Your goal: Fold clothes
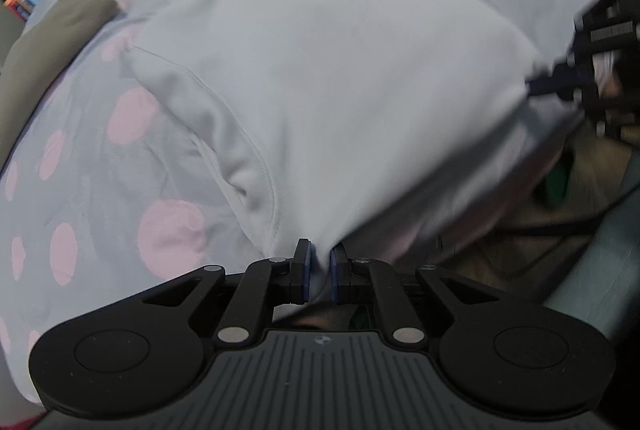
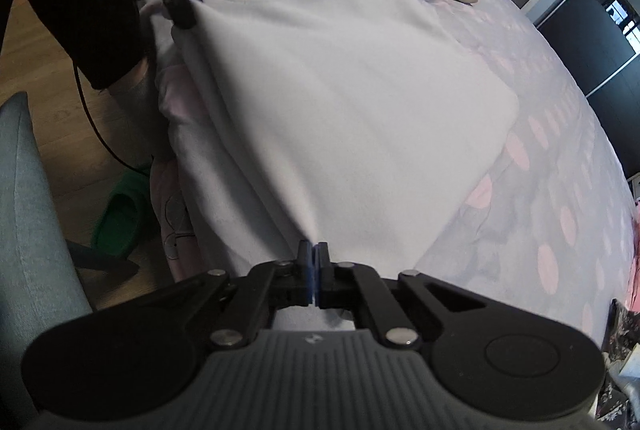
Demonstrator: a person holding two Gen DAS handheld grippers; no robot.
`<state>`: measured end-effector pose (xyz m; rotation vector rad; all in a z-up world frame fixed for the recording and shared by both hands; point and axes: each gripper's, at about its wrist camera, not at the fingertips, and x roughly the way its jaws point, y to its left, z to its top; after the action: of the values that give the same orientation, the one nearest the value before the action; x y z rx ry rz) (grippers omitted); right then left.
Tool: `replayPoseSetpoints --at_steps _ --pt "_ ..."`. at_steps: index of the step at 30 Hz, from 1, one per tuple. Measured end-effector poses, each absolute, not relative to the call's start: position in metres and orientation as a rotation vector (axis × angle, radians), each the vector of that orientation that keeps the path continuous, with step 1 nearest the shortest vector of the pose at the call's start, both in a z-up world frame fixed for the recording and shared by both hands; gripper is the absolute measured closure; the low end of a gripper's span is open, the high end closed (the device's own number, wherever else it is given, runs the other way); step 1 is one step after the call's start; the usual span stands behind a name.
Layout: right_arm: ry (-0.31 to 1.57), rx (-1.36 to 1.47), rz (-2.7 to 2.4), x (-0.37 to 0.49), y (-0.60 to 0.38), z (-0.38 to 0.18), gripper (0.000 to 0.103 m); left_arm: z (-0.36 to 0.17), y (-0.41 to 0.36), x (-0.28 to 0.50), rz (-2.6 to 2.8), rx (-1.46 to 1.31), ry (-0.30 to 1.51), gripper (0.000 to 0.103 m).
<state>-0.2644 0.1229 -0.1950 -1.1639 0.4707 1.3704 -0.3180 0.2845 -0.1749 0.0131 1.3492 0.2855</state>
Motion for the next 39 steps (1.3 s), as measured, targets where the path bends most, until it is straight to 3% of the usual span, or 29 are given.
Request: replayPoseSetpoints --at_steps 8,10,12,14,16,22,32,39 --pt "0.524 -1.142 1.372 -0.258 0.121 -0.189 0.099 -0.164 0.304 -0.329 0.28 -0.173 1.338 0.087" --pt "0.542 -1.11 1.376 -0.253 0.118 -0.182 0.096 -0.153 0.312 -0.334 0.267 -0.254 1.306 0.067" --pt "0.57 -1.039 1.398 -0.246 0.118 -0.17 0.086 -0.14 0.321 -0.341 0.264 -0.327 1.262 0.053" --pt "0.59 -0.963 1.408 -0.238 0.121 -0.158 0.068 -0.127 0.331 -0.344 0.281 -0.383 1.219 0.053" --pt "0.617 -0.89 1.409 -0.228 0.125 -0.149 0.067 -0.116 0.345 -0.346 0.304 -0.439 1.166 0.053" --pt "0.766 -0.668 1.337 -0.189 0.144 -0.136 0.045 -0.104 0.394 -0.34 0.456 -0.531 1.057 0.053" --pt "0.93 -0.52 1.212 -0.131 0.181 -0.146 0.042 -0.139 0.466 -0.317 0.575 -0.702 0.972 0.053" --pt "0.977 -0.439 1.192 -0.107 0.208 -0.154 0.036 -0.171 0.473 -0.297 0.537 -0.685 0.995 0.053"
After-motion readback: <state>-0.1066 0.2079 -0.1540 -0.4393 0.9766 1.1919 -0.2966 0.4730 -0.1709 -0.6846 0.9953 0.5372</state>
